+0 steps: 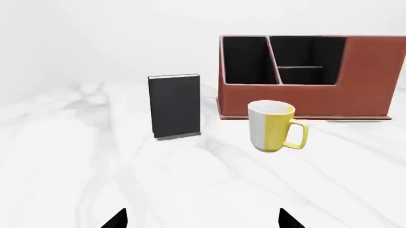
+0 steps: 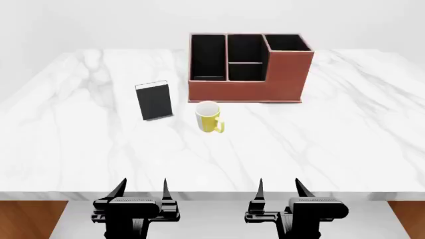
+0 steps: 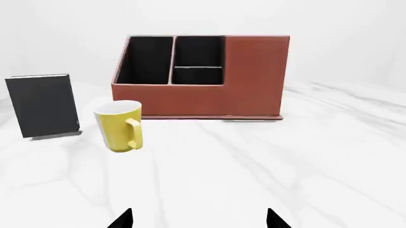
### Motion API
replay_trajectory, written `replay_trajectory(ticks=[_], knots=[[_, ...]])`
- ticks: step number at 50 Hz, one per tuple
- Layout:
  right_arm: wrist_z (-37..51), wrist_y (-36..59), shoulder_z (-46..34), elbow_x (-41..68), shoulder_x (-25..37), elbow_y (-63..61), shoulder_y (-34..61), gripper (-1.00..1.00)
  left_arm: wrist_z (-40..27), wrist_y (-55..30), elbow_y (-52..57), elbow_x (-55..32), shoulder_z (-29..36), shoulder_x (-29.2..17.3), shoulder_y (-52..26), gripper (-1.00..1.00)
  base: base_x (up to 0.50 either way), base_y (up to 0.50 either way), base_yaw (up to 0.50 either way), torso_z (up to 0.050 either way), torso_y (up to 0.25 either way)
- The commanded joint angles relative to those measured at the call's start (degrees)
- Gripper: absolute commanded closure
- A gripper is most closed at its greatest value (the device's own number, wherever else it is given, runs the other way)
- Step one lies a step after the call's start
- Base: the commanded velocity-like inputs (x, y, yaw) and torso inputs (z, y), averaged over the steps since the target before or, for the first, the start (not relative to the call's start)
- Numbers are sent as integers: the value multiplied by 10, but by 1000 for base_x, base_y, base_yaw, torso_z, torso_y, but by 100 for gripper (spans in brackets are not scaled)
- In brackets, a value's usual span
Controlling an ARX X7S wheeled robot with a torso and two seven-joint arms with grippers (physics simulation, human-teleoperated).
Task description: Pick up the yellow and white mug and place it to the right of the caddy.
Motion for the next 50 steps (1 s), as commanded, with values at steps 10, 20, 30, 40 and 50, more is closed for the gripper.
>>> replay_trajectory(ticks=[10, 20, 30, 40, 50], knots=[[22, 158, -27, -17, 43, -92, 48, -100, -58, -107, 131, -5, 24, -25, -7, -100, 0, 0, 0, 0, 0], [14, 248, -22, -3, 63, -207, 82, -100, -70, -243, 273, 8, 43, -45, -35, -100, 0, 0, 0, 0, 0], [19, 252, -23, 1, 73, -225, 81, -100, -79, -265, 301, 10, 55, -55, -38, -100, 225, -187, 0, 0, 0], [26, 246, -28, 4, 77, -222, 79, -100, -88, -273, 311, 4, 61, -62, -34, -100, 430, -260, 0, 0, 0], [29, 243, -27, 14, 80, -224, 77, -100, -97, -278, 315, 0, 65, -68, -36, -100, 493, -173, 0, 0, 0]])
